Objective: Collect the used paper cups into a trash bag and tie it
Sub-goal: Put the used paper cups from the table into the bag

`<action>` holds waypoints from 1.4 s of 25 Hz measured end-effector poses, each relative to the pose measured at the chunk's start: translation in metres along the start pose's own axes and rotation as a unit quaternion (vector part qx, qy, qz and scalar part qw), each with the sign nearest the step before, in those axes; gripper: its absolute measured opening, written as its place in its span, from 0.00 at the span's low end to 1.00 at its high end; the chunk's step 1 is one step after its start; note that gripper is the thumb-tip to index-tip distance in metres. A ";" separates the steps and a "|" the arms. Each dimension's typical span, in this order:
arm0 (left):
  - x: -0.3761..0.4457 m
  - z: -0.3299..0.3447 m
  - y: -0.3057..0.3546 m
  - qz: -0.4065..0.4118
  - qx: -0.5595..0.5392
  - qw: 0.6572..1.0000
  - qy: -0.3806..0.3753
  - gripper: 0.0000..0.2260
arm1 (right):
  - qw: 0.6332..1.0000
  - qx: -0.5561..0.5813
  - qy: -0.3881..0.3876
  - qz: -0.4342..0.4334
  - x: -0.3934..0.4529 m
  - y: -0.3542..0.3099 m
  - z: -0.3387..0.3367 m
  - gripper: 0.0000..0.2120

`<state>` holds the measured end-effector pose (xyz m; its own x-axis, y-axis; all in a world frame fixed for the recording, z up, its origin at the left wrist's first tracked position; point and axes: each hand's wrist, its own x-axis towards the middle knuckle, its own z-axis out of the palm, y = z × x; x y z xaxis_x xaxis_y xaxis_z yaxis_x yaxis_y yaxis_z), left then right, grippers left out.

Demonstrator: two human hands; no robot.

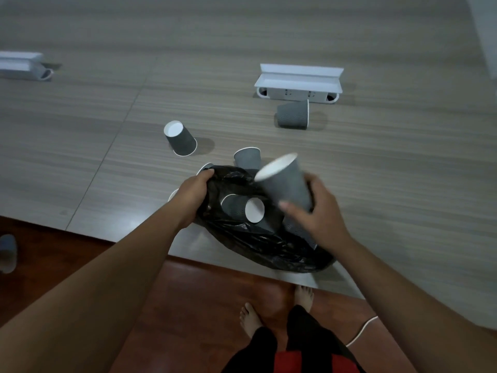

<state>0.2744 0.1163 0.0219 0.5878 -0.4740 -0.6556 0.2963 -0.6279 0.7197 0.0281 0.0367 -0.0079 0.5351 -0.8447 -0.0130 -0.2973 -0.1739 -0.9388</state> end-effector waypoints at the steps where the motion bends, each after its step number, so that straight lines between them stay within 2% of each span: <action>1: -0.003 0.002 0.003 0.003 -0.003 1.000 -0.004 0.13 | 0.996 -0.055 -0.064 -0.008 -0.011 0.007 0.002 0.32; 3: -0.006 0.003 0.005 0.005 -0.023 1.000 -0.011 0.13 | 0.979 -0.156 -0.133 -0.009 -0.013 0.027 0.006 0.34; 7: -0.015 0.004 0.003 0.023 -0.037 0.998 -0.050 0.13 | 0.951 -0.291 -0.098 0.027 0.005 0.046 0.008 0.38; 10: -0.016 0.001 -0.004 0.053 -0.032 0.996 -0.071 0.13 | 0.920 -0.373 -0.106 0.059 0.008 0.051 0.001 0.42; 11: -0.016 -0.001 -0.006 0.057 -0.035 0.995 -0.077 0.13 | 0.926 -0.362 -0.096 0.047 0.007 0.049 -0.003 0.40; 13: -0.017 -0.006 -0.010 0.057 -0.039 0.994 -0.090 0.14 | 0.946 -0.324 -0.008 0.004 0.008 0.046 -0.012 0.30; 14: -0.018 -0.008 -0.013 0.055 -0.036 0.993 -0.096 0.14 | 0.949 -0.311 0.044 0.008 0.012 0.048 -0.017 0.26; 15: -0.020 -0.012 -0.016 0.055 -0.035 0.993 -0.096 0.15 | 0.948 -0.307 0.075 0.035 0.016 0.050 -0.021 0.26; 16: -0.021 -0.014 -0.019 0.055 -0.039 0.993 -0.094 0.15 | 0.948 -0.297 0.074 0.089 0.021 0.053 -0.025 0.30; 18: -0.024 -0.017 -0.024 0.048 -0.059 0.993 -0.090 0.15 | 0.944 -0.257 0.010 0.205 0.032 0.060 -0.030 0.33; 19: -0.026 -0.018 -0.026 0.044 -0.068 0.993 -0.085 0.15 | 0.941 -0.243 -0.020 0.234 0.036 0.058 -0.031 0.27; 20: -0.027 -0.020 -0.028 0.042 -0.074 0.993 -0.077 0.15 | 0.946 -0.235 -0.015 0.223 0.039 0.056 -0.032 0.19; 21: -0.028 -0.022 -0.029 0.040 -0.079 0.994 -0.070 0.16 | 0.953 -0.232 0.030 0.194 0.042 0.054 -0.033 0.12; 23: -0.028 -0.028 -0.030 0.029 -0.102 0.992 -0.067 0.17 | 0.961 -0.179 0.162 0.137 0.044 0.035 -0.036 0.10; 24: -0.028 -0.032 -0.030 0.019 -0.129 0.989 -0.072 0.18 | 0.963 -0.143 0.202 0.109 0.043 0.025 -0.037 0.09; 26: -0.030 -0.036 -0.028 0.000 -0.164 0.982 -0.094 0.19 | 0.971 -0.130 0.182 0.087 0.044 0.014 -0.036 0.09; 29: -0.037 -0.036 -0.027 -0.006 -0.115 0.987 -0.114 0.16 | 0.979 -0.150 0.082 0.115 0.045 0.009 -0.028 0.14; 33: -0.042 -0.039 -0.034 -0.014 -0.109 0.990 -0.093 0.13 | 0.984 -0.073 0.096 0.128 0.061 0.008 -0.016 0.13; 35: -0.040 -0.041 -0.039 -0.004 -0.094 0.993 -0.071 0.12 | 0.985 -0.045 0.063 0.152 0.070 0.009 -0.011 0.11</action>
<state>0.2702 0.1854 0.0294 0.4769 -0.5593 -0.6781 0.4445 -0.5121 0.7350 0.0535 -0.0295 -0.0136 0.3093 -0.9201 -0.2403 -0.5007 0.0573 -0.8637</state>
